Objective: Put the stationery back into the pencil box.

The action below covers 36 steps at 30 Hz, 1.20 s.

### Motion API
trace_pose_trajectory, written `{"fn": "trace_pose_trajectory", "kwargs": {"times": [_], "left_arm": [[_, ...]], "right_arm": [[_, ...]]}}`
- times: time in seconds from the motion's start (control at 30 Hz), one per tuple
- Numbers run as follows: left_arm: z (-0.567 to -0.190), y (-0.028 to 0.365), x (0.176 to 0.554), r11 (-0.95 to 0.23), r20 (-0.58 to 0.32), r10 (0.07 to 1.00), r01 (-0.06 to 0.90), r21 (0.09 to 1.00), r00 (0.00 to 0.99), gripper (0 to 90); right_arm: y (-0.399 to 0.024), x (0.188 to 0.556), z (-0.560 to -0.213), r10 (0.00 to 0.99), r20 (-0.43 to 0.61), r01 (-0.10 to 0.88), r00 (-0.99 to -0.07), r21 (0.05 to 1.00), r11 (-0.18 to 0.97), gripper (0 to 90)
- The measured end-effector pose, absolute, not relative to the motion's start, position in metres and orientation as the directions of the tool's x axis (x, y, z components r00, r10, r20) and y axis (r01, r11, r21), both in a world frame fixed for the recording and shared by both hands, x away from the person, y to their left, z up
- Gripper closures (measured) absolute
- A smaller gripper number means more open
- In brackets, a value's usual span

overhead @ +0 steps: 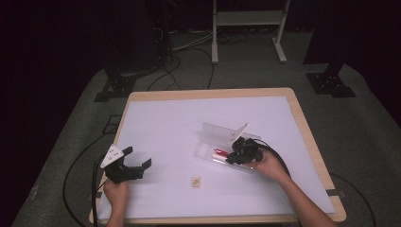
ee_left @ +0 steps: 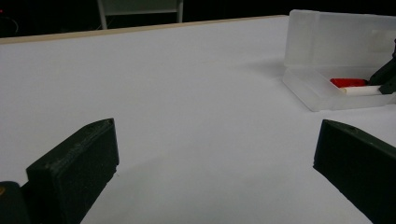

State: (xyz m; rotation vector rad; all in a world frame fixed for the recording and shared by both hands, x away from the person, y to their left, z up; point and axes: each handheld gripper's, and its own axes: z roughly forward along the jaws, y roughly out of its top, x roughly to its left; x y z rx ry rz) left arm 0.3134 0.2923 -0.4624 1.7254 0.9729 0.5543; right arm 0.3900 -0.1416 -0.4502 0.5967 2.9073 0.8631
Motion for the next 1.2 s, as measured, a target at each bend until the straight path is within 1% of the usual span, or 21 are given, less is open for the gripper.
{"fn": "trace_pose_trajectory", "kwargs": {"times": [0.37,0.47,0.5,0.67,0.87,0.9,1.2], "left_arm": [[-0.462,0.292,0.313,-0.138,-0.087,0.820,0.343,0.929,0.565,0.0],[-0.462,0.292,0.313,-0.140,-0.086,0.821,0.345,0.928,0.565,0.0],[-0.462,0.292,0.313,-0.140,-0.086,0.821,0.345,0.928,0.565,0.0],[-0.462,0.292,0.313,-0.141,-0.086,0.820,0.345,0.928,0.565,0.0],[-0.462,0.292,0.313,-0.141,-0.086,0.821,0.346,0.928,0.565,0.0],[-0.462,0.292,0.313,-0.141,-0.085,0.821,0.345,0.928,0.565,0.0],[-0.462,0.292,0.313,-0.142,-0.086,0.821,0.348,0.927,0.564,0.0]], "right_arm": [[-0.142,0.390,-0.451,0.379,0.059,0.349,-0.924,0.538,0.767,76.2],[-0.144,0.389,-0.449,0.381,0.059,0.350,-0.923,0.545,0.762,72.9],[-0.145,0.388,-0.447,0.386,0.054,0.349,-0.921,0.553,0.757,69.5],[-0.150,0.388,-0.442,0.399,0.069,0.363,-0.914,0.576,0.732,66.4],[-0.150,0.382,-0.434,0.376,0.057,0.332,-0.925,0.602,0.726,63.6],[-0.148,0.380,-0.431,0.366,0.056,0.321,-0.929,0.611,0.724,61.6],[-0.138,0.368,-0.421,0.337,0.058,0.297,-0.940,0.628,0.720,55.1]]}}
